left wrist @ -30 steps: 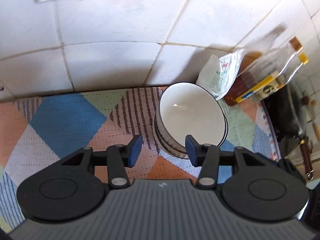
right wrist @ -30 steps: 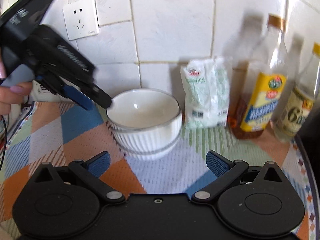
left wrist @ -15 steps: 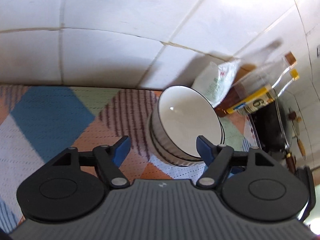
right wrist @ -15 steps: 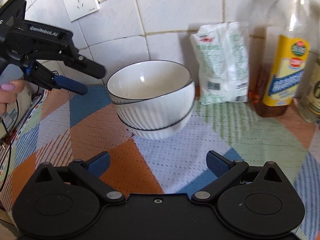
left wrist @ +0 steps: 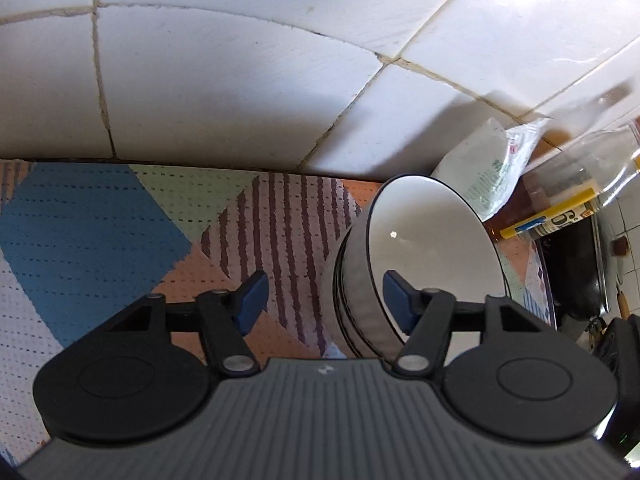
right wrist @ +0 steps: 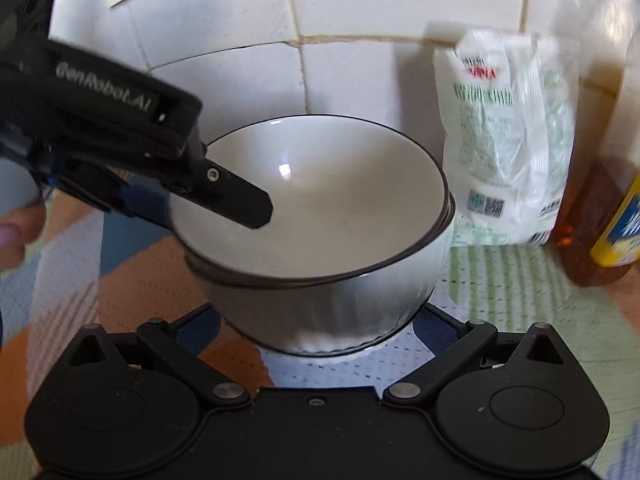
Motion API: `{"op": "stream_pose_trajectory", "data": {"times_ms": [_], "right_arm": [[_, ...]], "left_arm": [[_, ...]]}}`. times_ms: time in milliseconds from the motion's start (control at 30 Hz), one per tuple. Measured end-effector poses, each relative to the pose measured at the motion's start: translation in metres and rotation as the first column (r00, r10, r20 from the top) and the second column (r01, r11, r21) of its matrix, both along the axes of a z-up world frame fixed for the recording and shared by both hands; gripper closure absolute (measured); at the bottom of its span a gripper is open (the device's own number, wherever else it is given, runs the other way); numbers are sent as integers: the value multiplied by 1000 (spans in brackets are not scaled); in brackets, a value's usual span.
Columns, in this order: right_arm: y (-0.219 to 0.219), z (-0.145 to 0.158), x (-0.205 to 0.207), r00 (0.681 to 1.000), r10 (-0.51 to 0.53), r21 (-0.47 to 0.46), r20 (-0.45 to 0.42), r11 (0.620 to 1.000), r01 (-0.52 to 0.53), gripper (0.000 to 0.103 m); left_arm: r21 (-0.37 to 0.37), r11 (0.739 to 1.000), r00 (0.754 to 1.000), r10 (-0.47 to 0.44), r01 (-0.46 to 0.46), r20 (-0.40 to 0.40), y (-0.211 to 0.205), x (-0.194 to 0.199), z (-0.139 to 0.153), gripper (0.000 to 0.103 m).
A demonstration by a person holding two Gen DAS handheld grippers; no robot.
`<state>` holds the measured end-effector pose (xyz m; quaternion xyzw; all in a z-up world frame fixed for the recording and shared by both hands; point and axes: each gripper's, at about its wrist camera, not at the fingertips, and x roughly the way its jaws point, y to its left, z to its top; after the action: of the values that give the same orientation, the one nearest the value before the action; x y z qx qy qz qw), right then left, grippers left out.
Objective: Organize plates and bowls
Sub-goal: 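Grasp the rim of the stacked bowls with the left gripper, then carry the bowl stack with the left gripper over the plate stack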
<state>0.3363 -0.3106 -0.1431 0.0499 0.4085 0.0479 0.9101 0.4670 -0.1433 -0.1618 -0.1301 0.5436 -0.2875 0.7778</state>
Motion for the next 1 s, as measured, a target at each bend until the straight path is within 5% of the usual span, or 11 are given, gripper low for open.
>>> {"op": "stream_pose_trajectory", "data": {"times_ms": [133, 233, 700, 1000], "right_arm": [[-6, 5, 8, 999, 19, 20, -36, 1000, -18, 0], [-10, 3, 13, 998, 44, 35, -46, 998, -43, 0], [-23, 0, 18, 995, 90, 107, -41, 991, -86, 0], [-19, 34, -18, 997, 37, 73, 64, 996, -42, 0]], "left_arm": [[9, 1000, 1000, -9, 9, -17, -8, 3, -7, 58], [-61, 998, 997, 8, -13, -75, -11, 6, -15, 64], [-56, 998, 998, 4, -8, -56, -15, -8, -6, 62], [-42, 995, 996, -87, 88, 14, -13, -24, 42, 62]]}}
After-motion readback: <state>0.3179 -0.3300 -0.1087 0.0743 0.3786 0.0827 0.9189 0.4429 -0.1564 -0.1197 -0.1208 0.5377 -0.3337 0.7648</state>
